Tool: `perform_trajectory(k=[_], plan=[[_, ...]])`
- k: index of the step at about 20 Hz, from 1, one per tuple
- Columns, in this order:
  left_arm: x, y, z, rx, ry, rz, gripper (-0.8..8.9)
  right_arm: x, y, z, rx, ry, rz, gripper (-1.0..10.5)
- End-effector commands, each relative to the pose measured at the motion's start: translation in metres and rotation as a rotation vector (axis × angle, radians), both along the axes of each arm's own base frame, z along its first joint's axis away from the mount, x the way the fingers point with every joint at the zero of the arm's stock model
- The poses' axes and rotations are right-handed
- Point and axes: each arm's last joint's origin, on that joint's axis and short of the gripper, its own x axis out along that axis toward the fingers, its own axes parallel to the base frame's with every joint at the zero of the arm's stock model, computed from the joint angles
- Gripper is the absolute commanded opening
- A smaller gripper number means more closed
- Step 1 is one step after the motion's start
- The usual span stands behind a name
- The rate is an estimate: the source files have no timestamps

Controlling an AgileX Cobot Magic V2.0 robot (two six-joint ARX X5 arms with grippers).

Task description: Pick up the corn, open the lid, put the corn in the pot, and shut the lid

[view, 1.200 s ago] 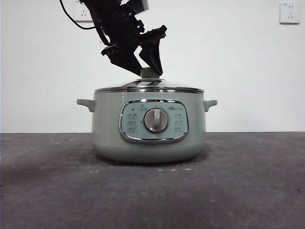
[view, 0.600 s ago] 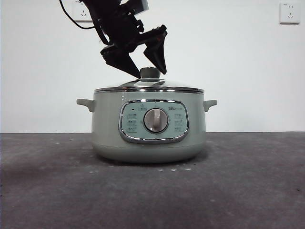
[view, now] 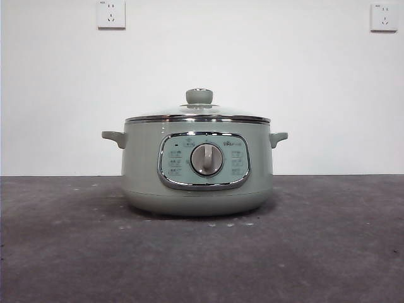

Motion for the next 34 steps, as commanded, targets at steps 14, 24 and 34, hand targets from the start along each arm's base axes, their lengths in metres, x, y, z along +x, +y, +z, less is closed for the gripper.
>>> perform_trajectory(k=[14,24,34], plan=[[-0.089,0.052,0.021,0.002,0.050,0.021,4.03,-0.001,-0.001,-0.004,-0.021,0.021,0.004,3.4],[-0.088,0.052,0.021,0.003,0.051,0.021,-0.08,-0.001,-0.001,-0.004,-0.021,0.020,0.004,-0.1],[-0.088,0.052,0.021,0.004,0.052,0.021,-0.03,-0.001,-0.001,-0.004,-0.024,0.019,-0.017,0.0]])
